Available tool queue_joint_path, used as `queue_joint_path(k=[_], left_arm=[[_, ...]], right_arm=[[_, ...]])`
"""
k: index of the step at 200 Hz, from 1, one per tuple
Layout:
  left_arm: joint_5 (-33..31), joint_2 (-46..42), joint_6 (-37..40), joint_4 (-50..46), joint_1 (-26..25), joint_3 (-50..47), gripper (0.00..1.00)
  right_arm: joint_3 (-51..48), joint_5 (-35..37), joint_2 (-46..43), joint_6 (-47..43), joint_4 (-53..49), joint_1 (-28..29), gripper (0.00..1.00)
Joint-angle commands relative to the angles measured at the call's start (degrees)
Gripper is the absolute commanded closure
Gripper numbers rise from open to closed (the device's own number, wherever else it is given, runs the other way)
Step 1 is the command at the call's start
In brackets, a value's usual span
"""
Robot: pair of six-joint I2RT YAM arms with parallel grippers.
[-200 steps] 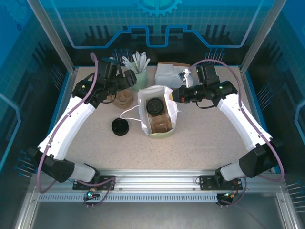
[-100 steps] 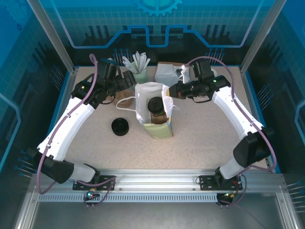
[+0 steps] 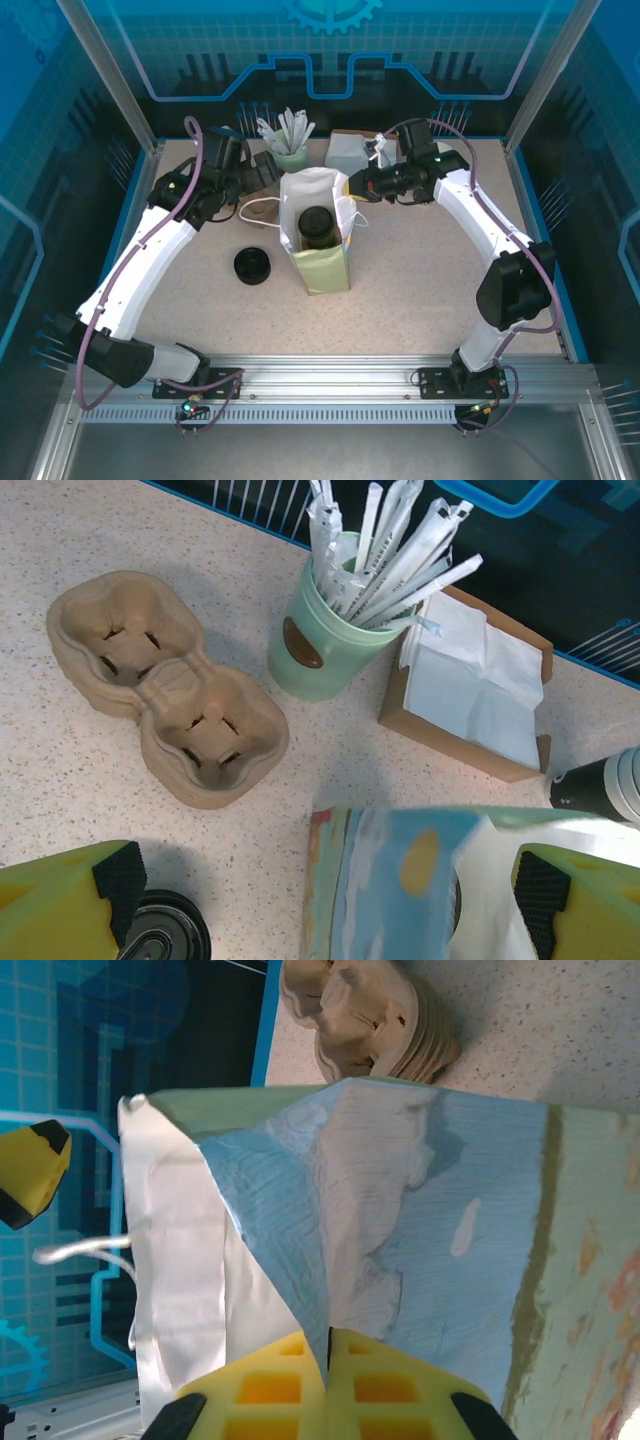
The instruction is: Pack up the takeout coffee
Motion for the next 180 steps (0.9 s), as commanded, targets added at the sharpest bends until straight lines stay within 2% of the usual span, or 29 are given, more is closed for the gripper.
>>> queue_joint_path(k=[1,54,80,114,141,180], left_arm=[[-1.68,1.21,0.51,-0.81,1.81,0.95,0.04],[-2.48,4.62,3.50,1.36,3.95,5.31,0.04],[-2.60,6.18,4.86,3.46,5.10,7.30,0.04],[-2.66,8.28,7.51,5.25,6.15,10.66,0.04],[-2.97,9.19,9.73,8.52,6.74,12.26,0.04],[-4.26,10.31,12.56,14.48,7.47,13.24,0.04]], right_arm=[[-1.40,-2.71,-0.61,1.49,2.57,0.61,1.00],[-4.00,-1.79,-2.14,0.75,2.88,1.25,1.00],[-4.17,-1.64,-1.92,0.01,2.77,1.32,0.96],[0.14,-1.25,-0.20,-4.54,-0.45,0.60,0.78],[3.61,2.08,-0.17,-9.31,-4.75,-0.45,0.61],[9.46,6.43,-1.14,-15.97,-10.34,-2.87,0.47]])
